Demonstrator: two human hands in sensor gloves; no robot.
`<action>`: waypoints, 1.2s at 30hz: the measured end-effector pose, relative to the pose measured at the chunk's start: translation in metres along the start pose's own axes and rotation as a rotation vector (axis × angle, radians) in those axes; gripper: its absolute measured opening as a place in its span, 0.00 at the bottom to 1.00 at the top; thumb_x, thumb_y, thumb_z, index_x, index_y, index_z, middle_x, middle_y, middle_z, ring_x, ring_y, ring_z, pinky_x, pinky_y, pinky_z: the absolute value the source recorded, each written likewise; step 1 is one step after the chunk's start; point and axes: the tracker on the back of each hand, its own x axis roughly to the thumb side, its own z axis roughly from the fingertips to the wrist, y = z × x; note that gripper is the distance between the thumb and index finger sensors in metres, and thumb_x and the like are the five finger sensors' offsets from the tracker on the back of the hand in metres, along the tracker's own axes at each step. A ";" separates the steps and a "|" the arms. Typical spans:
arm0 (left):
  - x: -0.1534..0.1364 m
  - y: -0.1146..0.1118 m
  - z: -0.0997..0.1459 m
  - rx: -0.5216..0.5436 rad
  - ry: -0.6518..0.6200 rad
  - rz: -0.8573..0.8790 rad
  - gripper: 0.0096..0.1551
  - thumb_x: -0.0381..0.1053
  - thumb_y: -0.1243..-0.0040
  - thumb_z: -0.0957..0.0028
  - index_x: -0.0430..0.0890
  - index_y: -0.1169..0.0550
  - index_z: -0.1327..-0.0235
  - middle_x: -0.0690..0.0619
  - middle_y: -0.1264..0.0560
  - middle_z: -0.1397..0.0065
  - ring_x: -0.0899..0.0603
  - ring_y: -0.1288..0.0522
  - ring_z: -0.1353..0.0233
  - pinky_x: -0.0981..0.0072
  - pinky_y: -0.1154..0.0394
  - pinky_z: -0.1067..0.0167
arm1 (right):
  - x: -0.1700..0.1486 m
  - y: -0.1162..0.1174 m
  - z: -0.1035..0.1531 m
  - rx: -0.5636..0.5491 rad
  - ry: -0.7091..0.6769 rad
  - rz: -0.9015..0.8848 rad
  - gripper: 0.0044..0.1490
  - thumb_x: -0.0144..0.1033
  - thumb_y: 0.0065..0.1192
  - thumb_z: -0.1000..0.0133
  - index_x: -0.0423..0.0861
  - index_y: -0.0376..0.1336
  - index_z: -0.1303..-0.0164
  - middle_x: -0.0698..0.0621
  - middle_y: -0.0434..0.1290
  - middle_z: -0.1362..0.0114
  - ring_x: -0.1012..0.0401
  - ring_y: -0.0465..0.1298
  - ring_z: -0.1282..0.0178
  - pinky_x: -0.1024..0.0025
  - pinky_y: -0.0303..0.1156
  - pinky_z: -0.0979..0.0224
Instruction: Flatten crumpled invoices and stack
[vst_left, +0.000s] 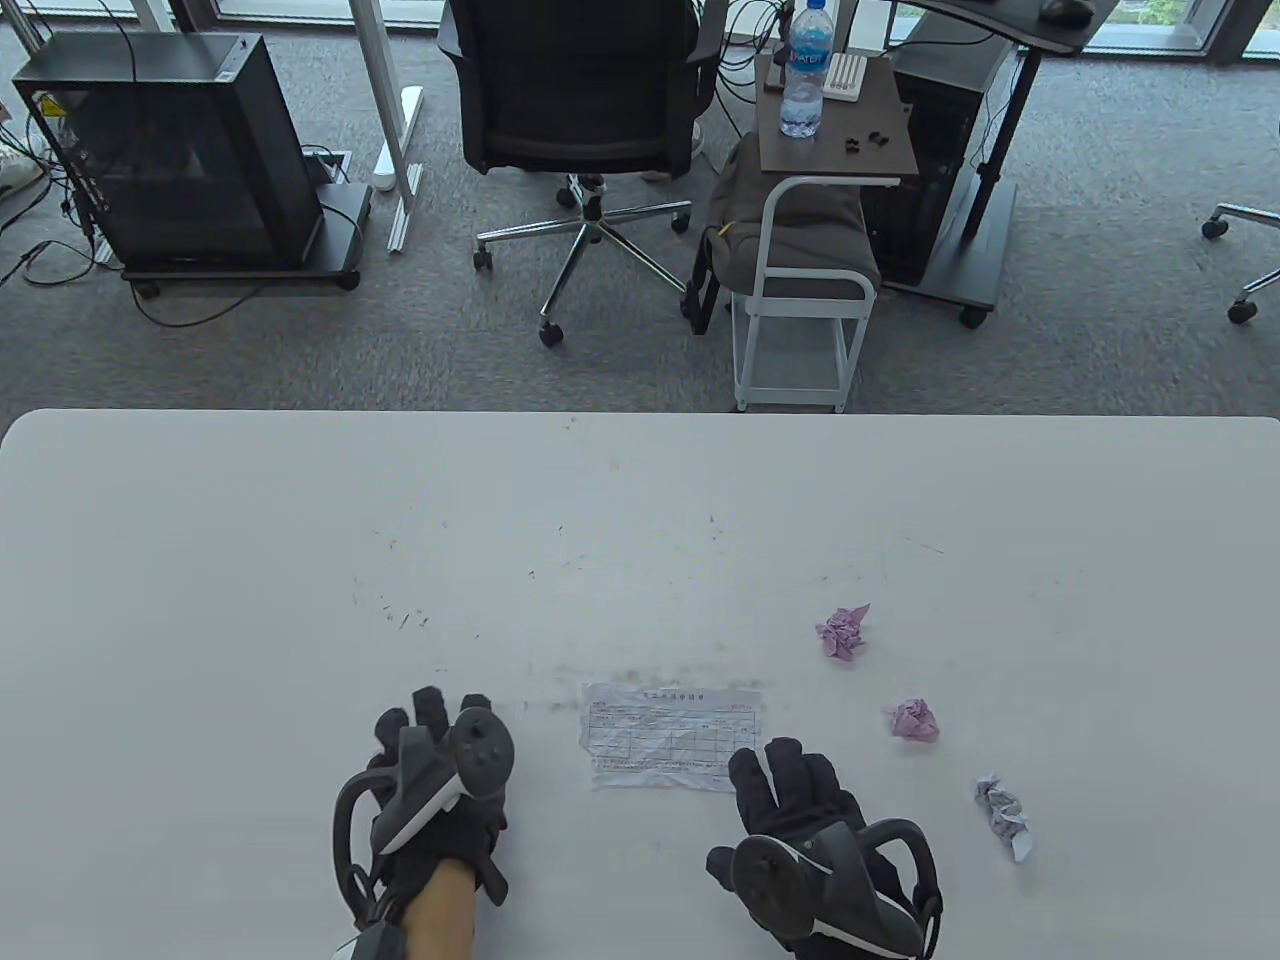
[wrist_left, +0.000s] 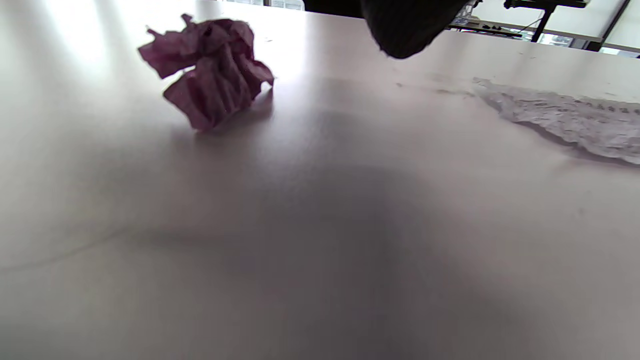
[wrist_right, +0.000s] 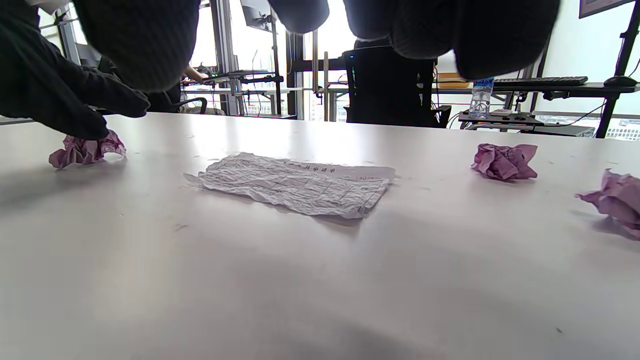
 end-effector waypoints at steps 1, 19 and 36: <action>-0.007 -0.005 -0.001 -0.005 0.007 0.016 0.39 0.47 0.48 0.33 0.46 0.53 0.17 0.34 0.69 0.22 0.15 0.66 0.25 0.24 0.50 0.32 | -0.001 0.000 -0.001 0.002 -0.002 -0.014 0.53 0.60 0.60 0.41 0.41 0.42 0.19 0.26 0.47 0.18 0.31 0.58 0.26 0.36 0.68 0.34; -0.007 -0.010 -0.009 -0.001 0.001 0.058 0.28 0.34 0.37 0.41 0.40 0.30 0.27 0.30 0.36 0.28 0.30 0.26 0.41 0.47 0.22 0.48 | -0.015 0.001 -0.003 0.033 0.005 -0.154 0.50 0.56 0.61 0.40 0.40 0.45 0.20 0.26 0.49 0.19 0.33 0.60 0.27 0.38 0.69 0.35; 0.045 0.026 0.035 0.104 -0.672 0.846 0.27 0.39 0.42 0.37 0.39 0.30 0.25 0.34 0.26 0.35 0.40 0.15 0.46 0.41 0.20 0.42 | -0.021 -0.001 -0.004 -0.024 -0.054 -0.308 0.52 0.55 0.61 0.40 0.39 0.42 0.20 0.25 0.50 0.19 0.34 0.62 0.28 0.39 0.70 0.35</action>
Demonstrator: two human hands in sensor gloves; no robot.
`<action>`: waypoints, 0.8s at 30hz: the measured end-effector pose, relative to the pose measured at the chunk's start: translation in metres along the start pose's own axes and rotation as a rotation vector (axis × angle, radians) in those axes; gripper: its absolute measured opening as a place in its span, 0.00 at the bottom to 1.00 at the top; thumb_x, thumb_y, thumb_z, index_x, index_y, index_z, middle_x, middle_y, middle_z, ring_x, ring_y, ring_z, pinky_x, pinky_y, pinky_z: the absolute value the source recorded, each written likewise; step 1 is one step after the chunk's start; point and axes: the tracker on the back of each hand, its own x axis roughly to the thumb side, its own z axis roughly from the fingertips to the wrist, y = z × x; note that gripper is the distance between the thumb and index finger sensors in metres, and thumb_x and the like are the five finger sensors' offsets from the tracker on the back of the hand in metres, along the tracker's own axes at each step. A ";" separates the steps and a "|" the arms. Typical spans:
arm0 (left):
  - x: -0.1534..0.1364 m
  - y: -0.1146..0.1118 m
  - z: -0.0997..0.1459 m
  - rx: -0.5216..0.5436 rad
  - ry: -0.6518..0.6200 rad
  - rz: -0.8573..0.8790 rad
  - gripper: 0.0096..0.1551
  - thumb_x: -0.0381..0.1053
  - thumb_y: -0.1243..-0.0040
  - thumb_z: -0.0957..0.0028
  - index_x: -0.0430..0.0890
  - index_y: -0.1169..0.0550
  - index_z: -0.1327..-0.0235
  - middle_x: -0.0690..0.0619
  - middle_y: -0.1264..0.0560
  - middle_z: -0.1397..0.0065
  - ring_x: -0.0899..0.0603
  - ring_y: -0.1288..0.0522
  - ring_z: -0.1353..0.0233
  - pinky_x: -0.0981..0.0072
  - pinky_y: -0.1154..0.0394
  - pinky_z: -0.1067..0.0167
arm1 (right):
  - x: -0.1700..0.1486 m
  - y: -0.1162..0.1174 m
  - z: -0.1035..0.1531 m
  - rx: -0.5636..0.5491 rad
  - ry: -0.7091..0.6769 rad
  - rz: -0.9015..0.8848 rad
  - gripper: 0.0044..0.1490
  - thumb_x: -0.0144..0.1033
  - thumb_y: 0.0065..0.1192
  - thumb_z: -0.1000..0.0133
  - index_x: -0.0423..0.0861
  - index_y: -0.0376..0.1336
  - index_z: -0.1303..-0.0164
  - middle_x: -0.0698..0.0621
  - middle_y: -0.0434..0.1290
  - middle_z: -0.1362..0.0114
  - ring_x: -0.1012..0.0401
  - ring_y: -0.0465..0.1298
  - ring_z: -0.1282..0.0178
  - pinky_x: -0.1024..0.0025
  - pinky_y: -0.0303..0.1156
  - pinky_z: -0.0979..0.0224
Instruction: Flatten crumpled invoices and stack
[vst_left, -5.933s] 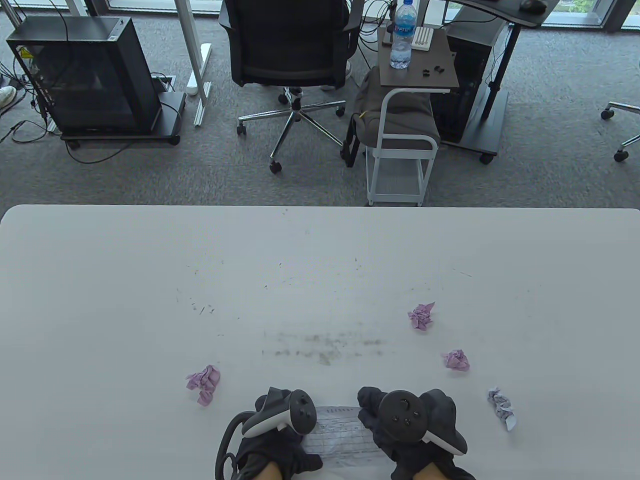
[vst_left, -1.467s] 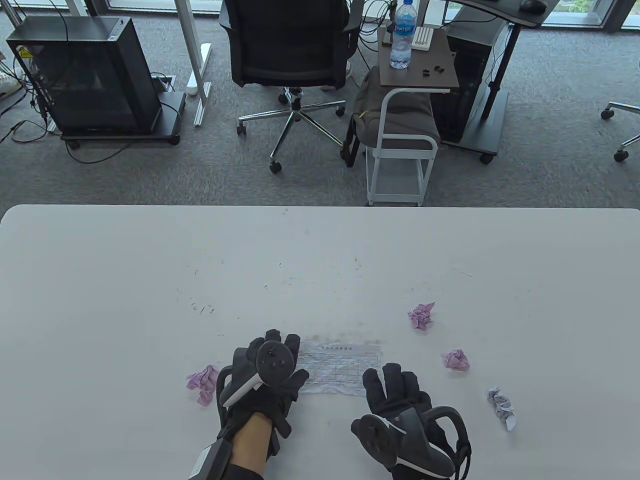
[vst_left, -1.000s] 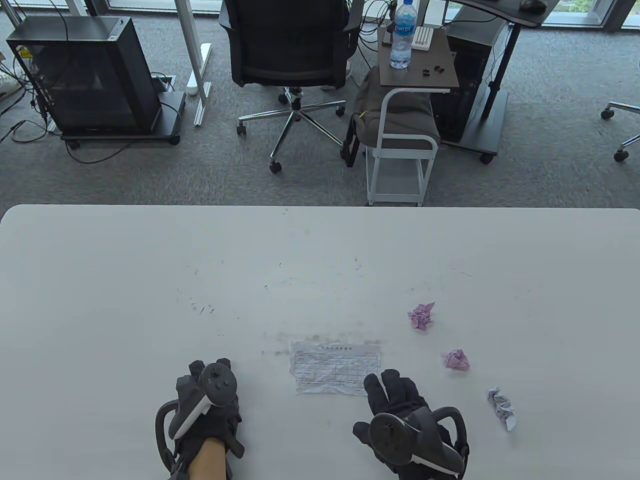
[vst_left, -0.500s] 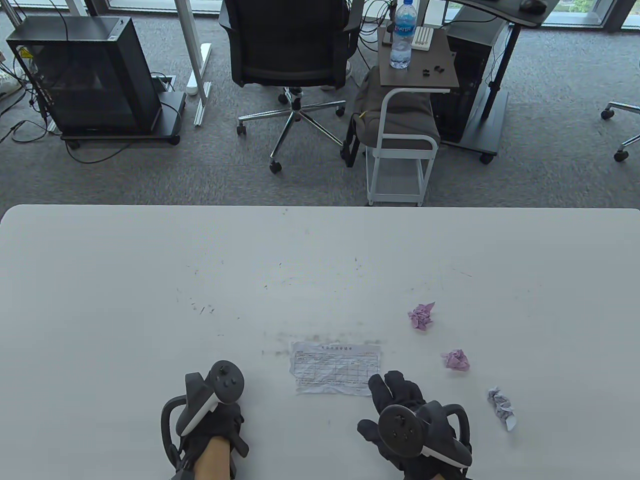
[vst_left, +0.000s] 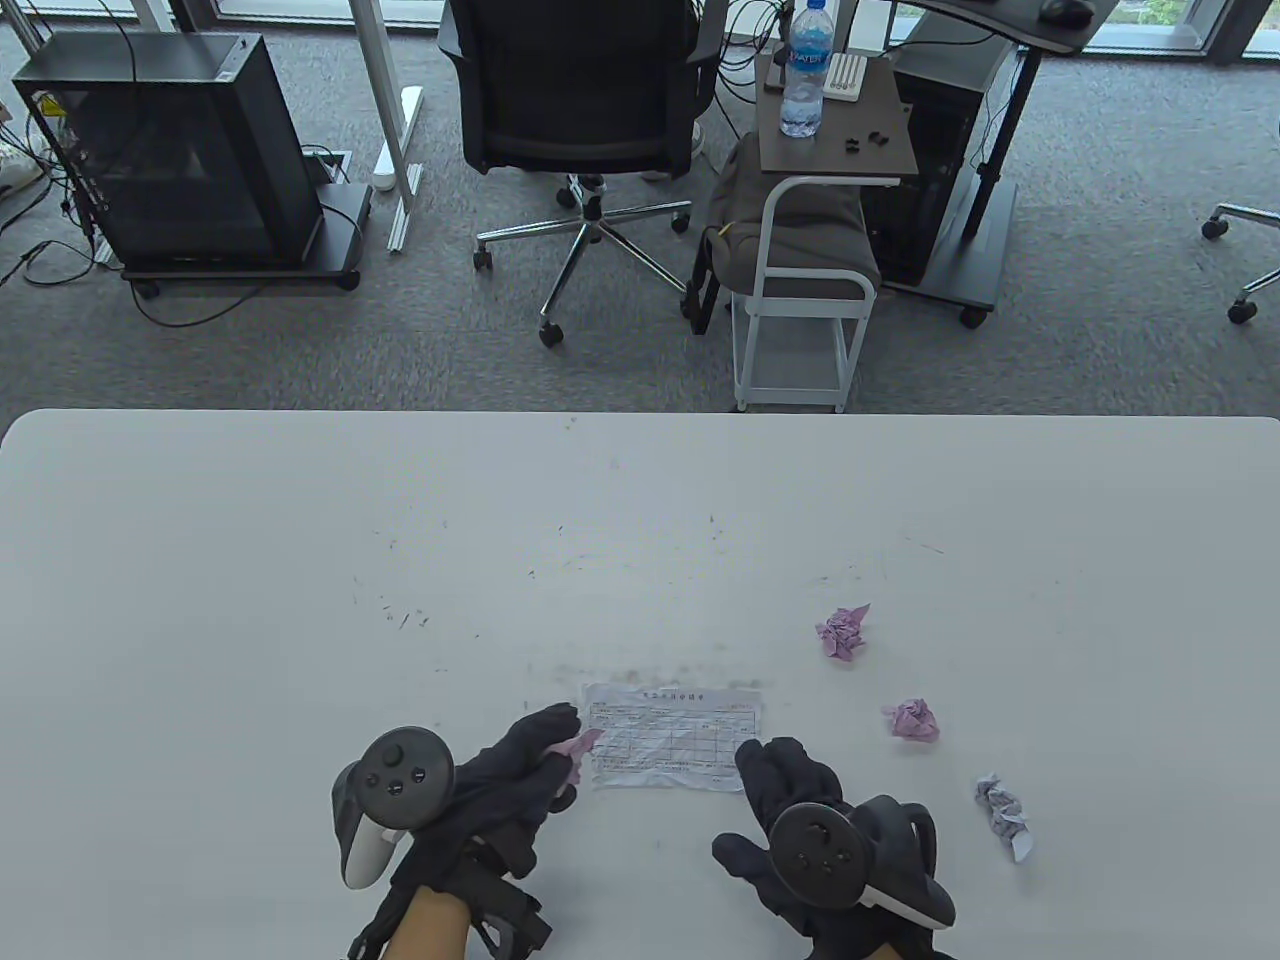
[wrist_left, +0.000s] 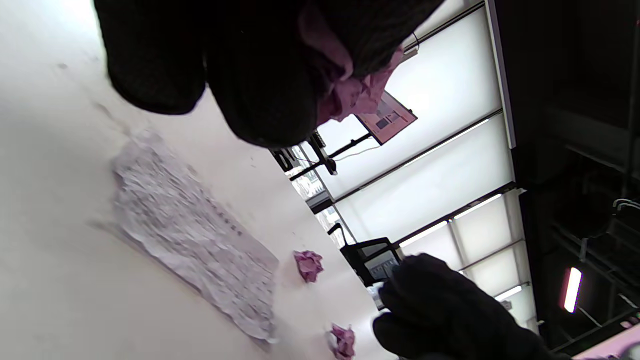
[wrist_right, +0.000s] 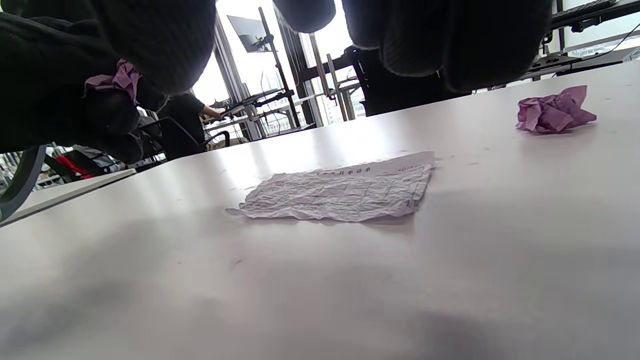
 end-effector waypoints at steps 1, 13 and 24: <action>0.006 -0.006 -0.001 -0.037 -0.013 0.022 0.27 0.39 0.42 0.37 0.39 0.31 0.24 0.34 0.26 0.34 0.39 0.15 0.45 0.40 0.21 0.42 | 0.000 -0.001 0.001 -0.004 -0.014 -0.023 0.53 0.55 0.61 0.40 0.39 0.41 0.20 0.25 0.49 0.19 0.34 0.62 0.28 0.40 0.70 0.35; 0.033 -0.074 0.007 -0.248 -0.116 -0.061 0.30 0.38 0.46 0.37 0.33 0.37 0.23 0.32 0.26 0.34 0.44 0.13 0.51 0.42 0.20 0.41 | 0.010 -0.014 0.011 -0.162 -0.253 -0.297 0.40 0.38 0.66 0.42 0.38 0.52 0.24 0.32 0.71 0.31 0.51 0.79 0.44 0.51 0.79 0.42; 0.025 -0.064 0.008 -0.251 -0.125 -0.141 0.45 0.65 0.46 0.40 0.40 0.39 0.19 0.41 0.25 0.33 0.41 0.17 0.50 0.39 0.24 0.41 | 0.002 -0.017 0.011 -0.206 -0.192 -0.302 0.25 0.33 0.64 0.41 0.42 0.63 0.34 0.42 0.79 0.48 0.62 0.80 0.62 0.61 0.82 0.53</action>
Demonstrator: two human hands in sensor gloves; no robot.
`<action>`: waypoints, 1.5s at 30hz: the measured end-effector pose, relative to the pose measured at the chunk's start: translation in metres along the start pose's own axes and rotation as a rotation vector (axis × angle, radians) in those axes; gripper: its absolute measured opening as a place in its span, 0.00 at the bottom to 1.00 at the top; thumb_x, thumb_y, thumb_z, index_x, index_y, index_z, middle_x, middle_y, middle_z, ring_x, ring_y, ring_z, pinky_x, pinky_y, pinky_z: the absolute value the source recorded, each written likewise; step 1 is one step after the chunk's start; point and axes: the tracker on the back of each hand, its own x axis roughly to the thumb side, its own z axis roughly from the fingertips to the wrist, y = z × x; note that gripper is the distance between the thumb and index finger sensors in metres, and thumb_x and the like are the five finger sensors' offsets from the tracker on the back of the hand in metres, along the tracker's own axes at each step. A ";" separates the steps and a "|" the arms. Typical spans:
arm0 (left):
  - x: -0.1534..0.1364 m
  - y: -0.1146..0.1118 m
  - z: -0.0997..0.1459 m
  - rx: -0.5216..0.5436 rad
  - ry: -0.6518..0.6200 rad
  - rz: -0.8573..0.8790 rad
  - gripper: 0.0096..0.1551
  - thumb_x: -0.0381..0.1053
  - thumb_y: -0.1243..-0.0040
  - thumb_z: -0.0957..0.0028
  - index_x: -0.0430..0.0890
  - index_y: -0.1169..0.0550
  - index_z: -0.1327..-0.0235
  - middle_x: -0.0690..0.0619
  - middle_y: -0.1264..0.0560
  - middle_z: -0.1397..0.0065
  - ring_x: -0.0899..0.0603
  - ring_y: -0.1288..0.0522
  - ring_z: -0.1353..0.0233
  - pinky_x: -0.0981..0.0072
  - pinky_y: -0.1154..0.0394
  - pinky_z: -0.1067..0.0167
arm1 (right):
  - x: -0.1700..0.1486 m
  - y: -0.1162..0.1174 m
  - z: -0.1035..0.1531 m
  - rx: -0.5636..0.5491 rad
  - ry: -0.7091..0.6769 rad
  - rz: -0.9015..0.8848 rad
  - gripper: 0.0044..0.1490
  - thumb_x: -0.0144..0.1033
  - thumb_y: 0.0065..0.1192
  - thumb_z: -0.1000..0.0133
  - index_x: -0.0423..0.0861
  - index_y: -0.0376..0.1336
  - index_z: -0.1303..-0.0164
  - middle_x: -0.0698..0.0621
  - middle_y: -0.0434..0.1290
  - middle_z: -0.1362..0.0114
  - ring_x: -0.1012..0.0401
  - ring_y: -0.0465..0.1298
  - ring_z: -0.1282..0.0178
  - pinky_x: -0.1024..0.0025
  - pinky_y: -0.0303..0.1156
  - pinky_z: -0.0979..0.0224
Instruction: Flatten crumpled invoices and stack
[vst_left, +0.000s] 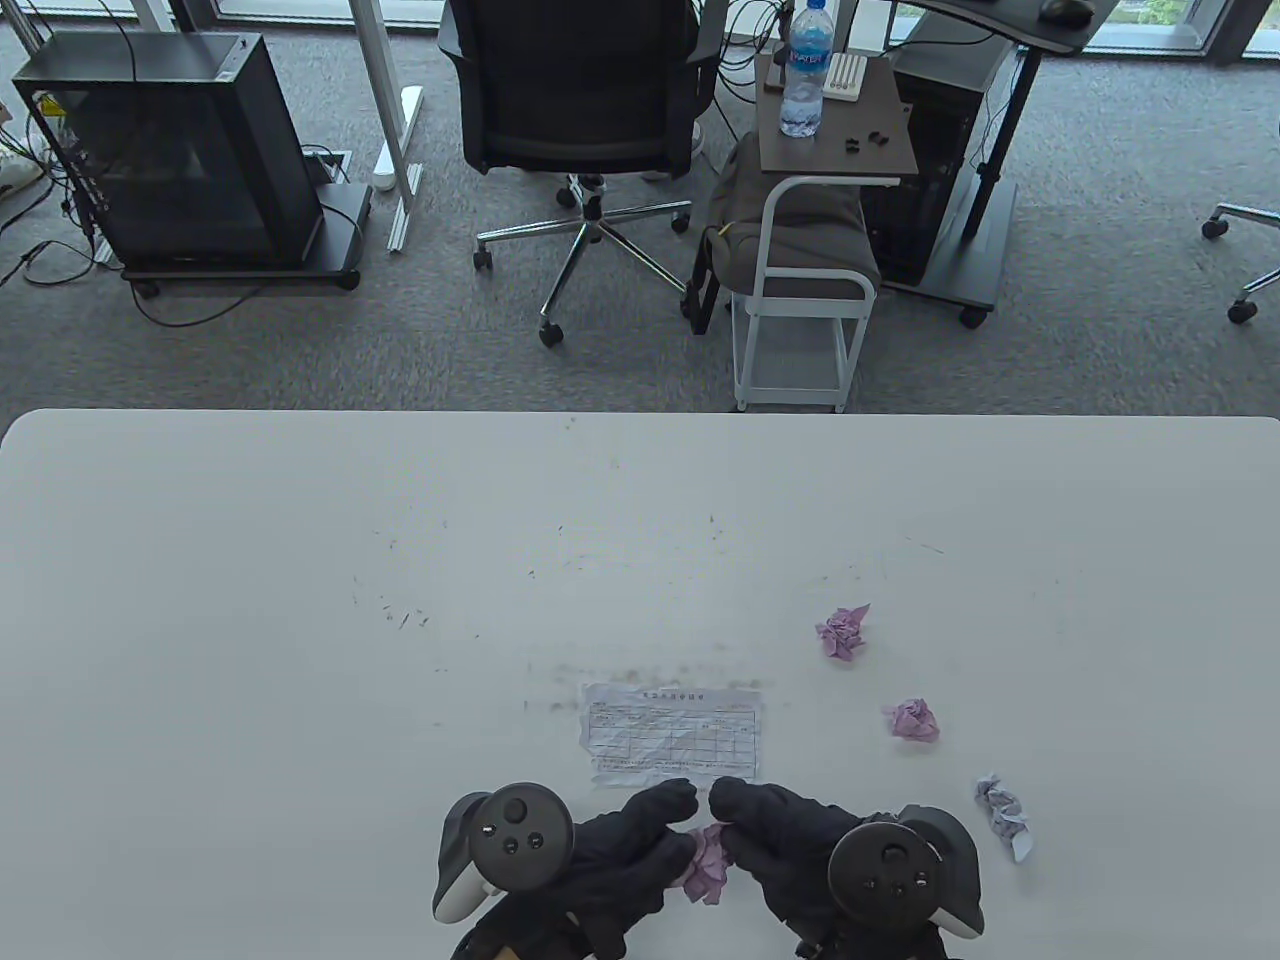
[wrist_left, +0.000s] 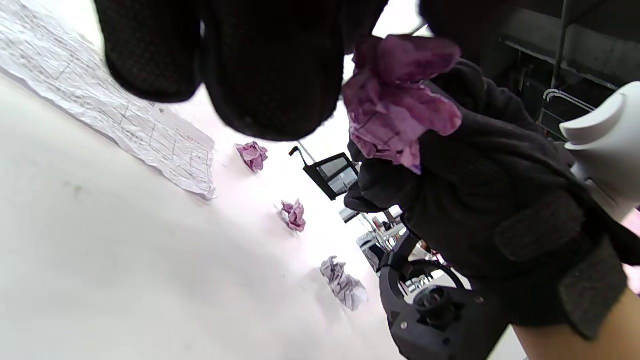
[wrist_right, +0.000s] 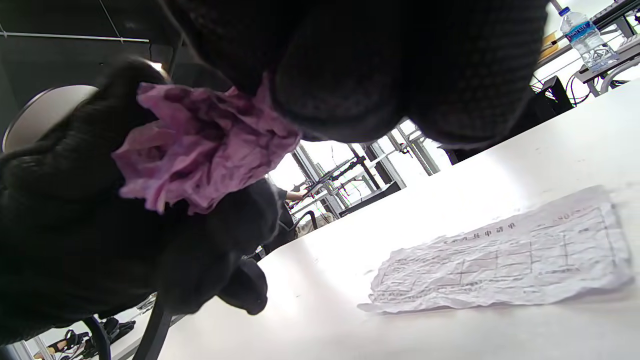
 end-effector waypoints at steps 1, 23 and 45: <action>-0.001 -0.001 -0.001 -0.021 0.001 0.017 0.51 0.69 0.42 0.44 0.41 0.41 0.17 0.40 0.30 0.28 0.38 0.19 0.45 0.37 0.25 0.39 | 0.000 0.001 0.000 -0.005 -0.001 -0.006 0.25 0.34 0.64 0.41 0.41 0.63 0.34 0.43 0.79 0.49 0.62 0.80 0.63 0.61 0.82 0.54; -0.001 0.004 0.004 0.162 -0.012 0.086 0.24 0.51 0.47 0.37 0.40 0.25 0.34 0.45 0.20 0.44 0.42 0.15 0.55 0.41 0.22 0.42 | -0.018 0.009 -0.002 0.110 0.011 -0.271 0.35 0.46 0.67 0.42 0.44 0.58 0.30 0.32 0.61 0.21 0.40 0.69 0.30 0.43 0.73 0.36; 0.006 -0.002 -0.001 -0.052 -0.015 -0.117 0.45 0.58 0.31 0.45 0.41 0.37 0.22 0.32 0.48 0.18 0.22 0.38 0.24 0.27 0.35 0.34 | -0.014 0.014 -0.003 0.143 0.044 -0.144 0.18 0.48 0.65 0.40 0.43 0.72 0.56 0.38 0.77 0.35 0.46 0.79 0.44 0.45 0.77 0.42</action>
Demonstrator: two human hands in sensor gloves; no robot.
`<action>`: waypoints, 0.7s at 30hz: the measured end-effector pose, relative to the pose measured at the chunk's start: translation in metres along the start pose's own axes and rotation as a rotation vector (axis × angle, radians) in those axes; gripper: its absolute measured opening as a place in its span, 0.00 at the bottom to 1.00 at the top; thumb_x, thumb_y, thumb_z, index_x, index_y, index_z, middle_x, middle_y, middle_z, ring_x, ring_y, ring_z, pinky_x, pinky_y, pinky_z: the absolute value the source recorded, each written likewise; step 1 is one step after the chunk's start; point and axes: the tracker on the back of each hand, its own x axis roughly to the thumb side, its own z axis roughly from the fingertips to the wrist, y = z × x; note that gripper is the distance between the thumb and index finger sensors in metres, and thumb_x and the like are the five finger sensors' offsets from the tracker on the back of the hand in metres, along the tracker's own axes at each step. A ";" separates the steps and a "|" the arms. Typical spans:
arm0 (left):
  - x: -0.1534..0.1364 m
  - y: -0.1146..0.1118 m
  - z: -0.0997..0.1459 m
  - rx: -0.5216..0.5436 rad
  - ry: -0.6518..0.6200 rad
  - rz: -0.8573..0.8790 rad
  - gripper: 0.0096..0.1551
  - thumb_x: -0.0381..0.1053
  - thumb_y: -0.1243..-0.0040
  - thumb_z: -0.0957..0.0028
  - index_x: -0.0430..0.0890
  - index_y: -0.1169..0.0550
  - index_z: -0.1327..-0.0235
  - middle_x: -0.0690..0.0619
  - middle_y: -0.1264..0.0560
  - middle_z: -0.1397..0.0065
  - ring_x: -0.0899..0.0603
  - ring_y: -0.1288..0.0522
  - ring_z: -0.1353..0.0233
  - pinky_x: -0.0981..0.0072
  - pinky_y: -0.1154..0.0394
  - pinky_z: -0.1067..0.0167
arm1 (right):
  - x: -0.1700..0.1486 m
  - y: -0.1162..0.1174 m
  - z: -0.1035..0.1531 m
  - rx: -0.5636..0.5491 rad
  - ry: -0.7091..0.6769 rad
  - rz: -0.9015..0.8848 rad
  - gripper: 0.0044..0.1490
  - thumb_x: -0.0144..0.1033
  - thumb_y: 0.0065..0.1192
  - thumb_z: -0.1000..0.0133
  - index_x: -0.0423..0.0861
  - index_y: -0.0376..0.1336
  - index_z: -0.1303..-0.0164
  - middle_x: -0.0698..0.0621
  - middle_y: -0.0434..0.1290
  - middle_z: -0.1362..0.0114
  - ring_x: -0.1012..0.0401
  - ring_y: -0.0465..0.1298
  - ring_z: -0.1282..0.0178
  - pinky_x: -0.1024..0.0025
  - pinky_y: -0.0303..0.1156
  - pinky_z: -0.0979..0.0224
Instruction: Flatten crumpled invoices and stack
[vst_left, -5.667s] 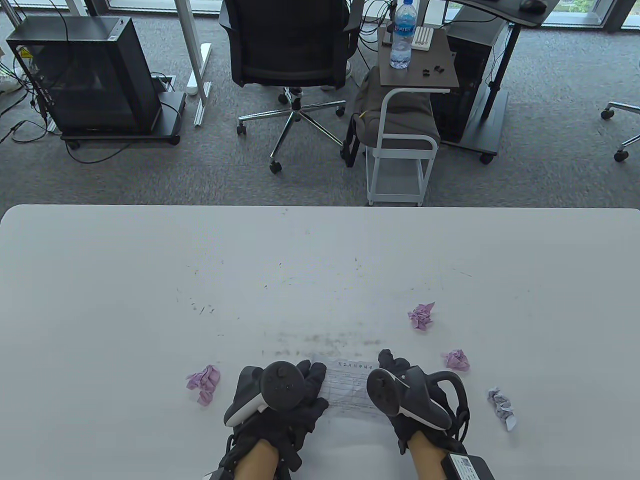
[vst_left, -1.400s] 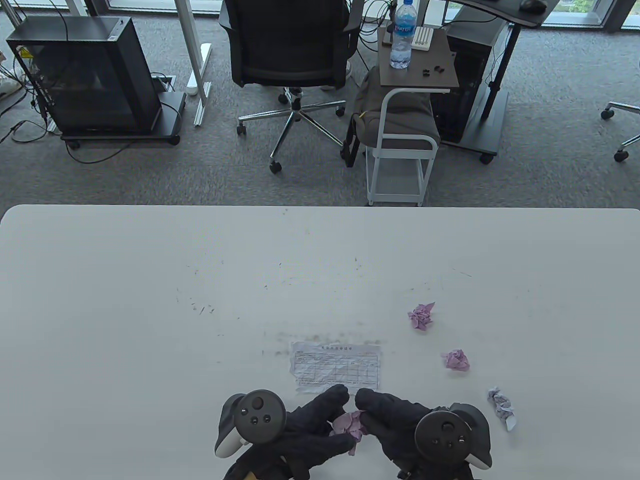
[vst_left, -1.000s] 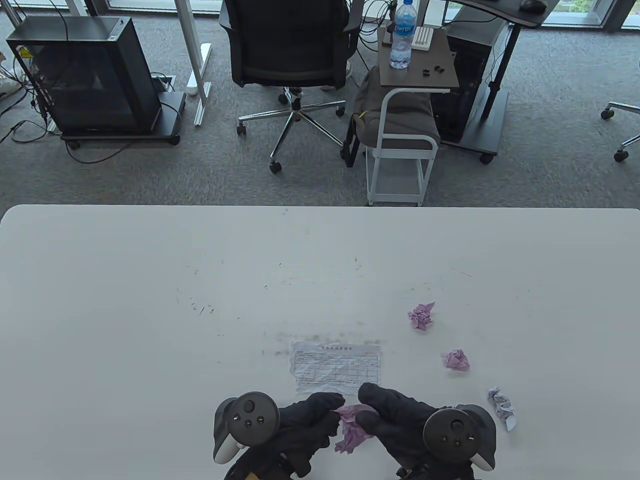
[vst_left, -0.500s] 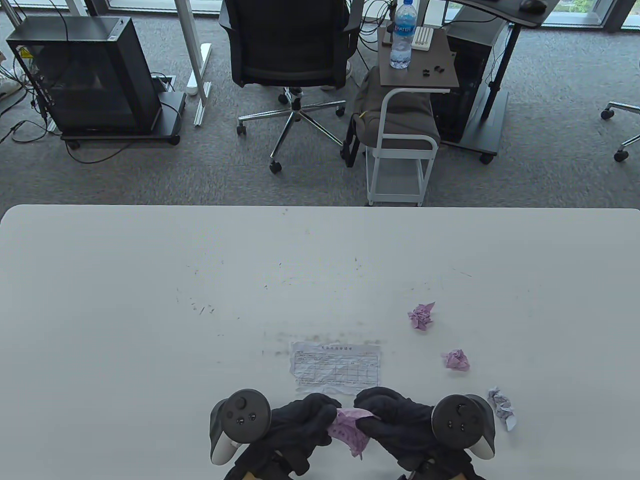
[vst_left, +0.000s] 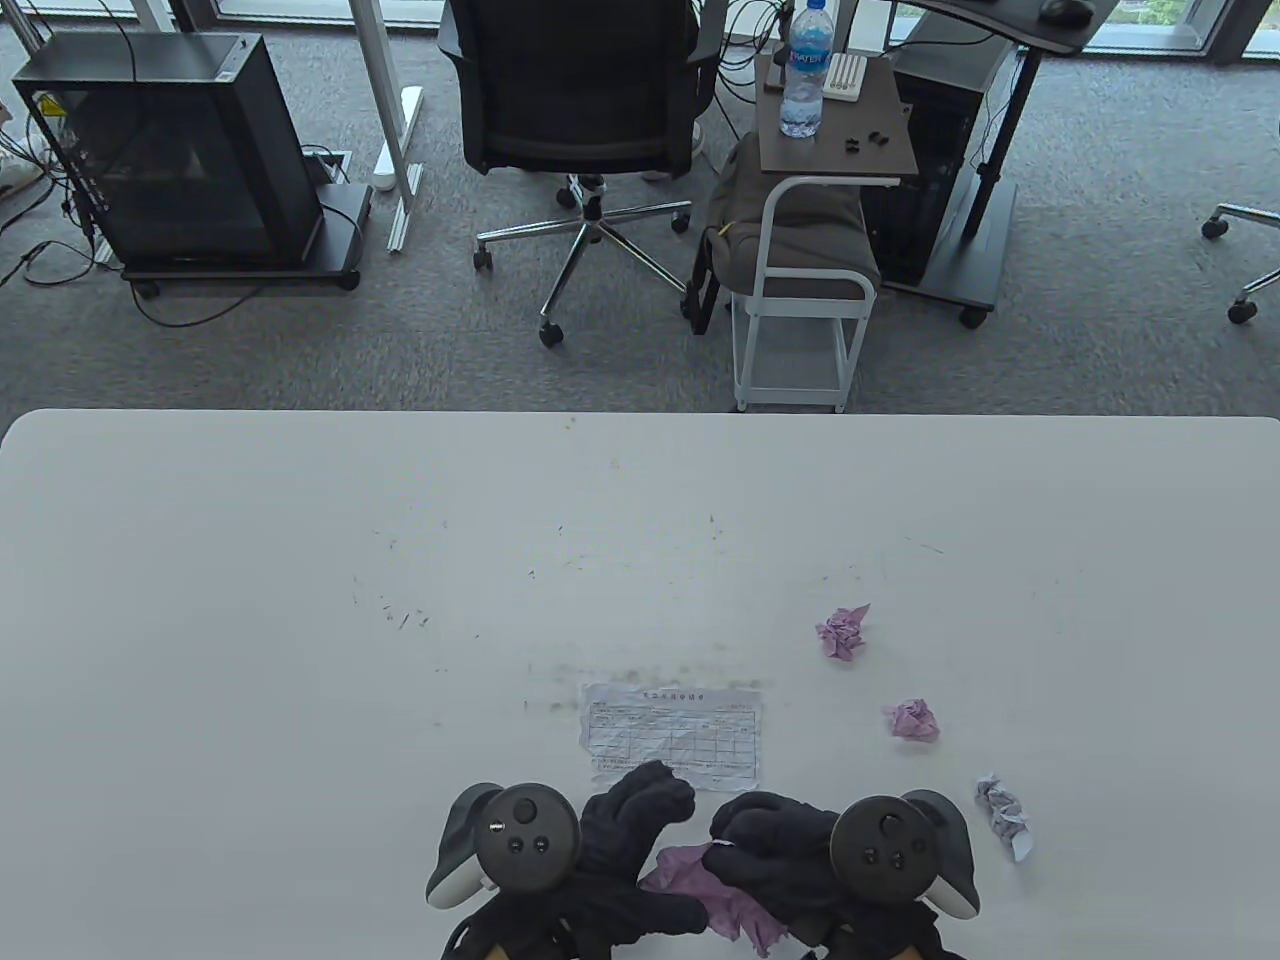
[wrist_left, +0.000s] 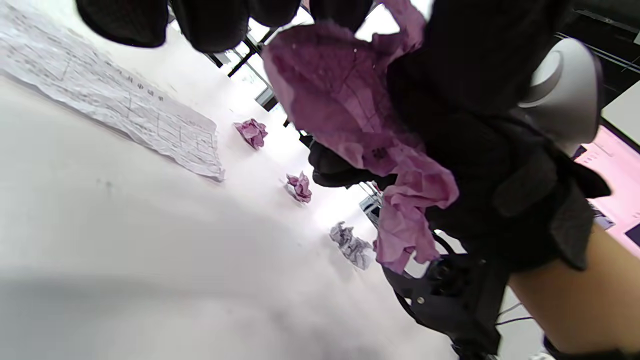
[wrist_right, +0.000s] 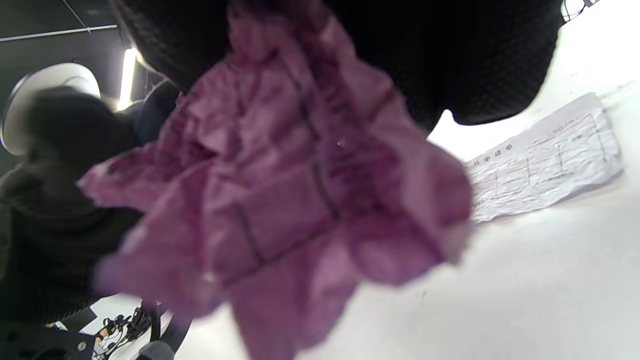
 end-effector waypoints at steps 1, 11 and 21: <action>0.001 0.001 0.000 0.030 -0.001 -0.002 0.35 0.53 0.32 0.42 0.44 0.32 0.26 0.33 0.44 0.19 0.24 0.33 0.26 0.29 0.33 0.35 | 0.000 0.001 0.000 0.007 0.003 -0.008 0.19 0.47 0.65 0.40 0.43 0.72 0.55 0.37 0.76 0.34 0.45 0.79 0.44 0.45 0.77 0.42; -0.003 0.014 0.010 0.307 -0.016 0.055 0.23 0.41 0.40 0.39 0.49 0.30 0.31 0.44 0.24 0.36 0.43 0.16 0.50 0.40 0.23 0.41 | -0.008 0.009 -0.003 0.097 0.052 -0.096 0.24 0.44 0.67 0.40 0.42 0.66 0.42 0.34 0.72 0.30 0.44 0.77 0.41 0.43 0.76 0.40; -0.008 0.022 0.014 0.377 0.018 0.009 0.23 0.41 0.44 0.38 0.46 0.31 0.29 0.44 0.24 0.38 0.52 0.17 0.67 0.53 0.18 0.50 | -0.013 0.004 -0.003 0.037 0.074 -0.150 0.25 0.40 0.69 0.41 0.46 0.62 0.39 0.35 0.75 0.32 0.45 0.80 0.44 0.45 0.78 0.42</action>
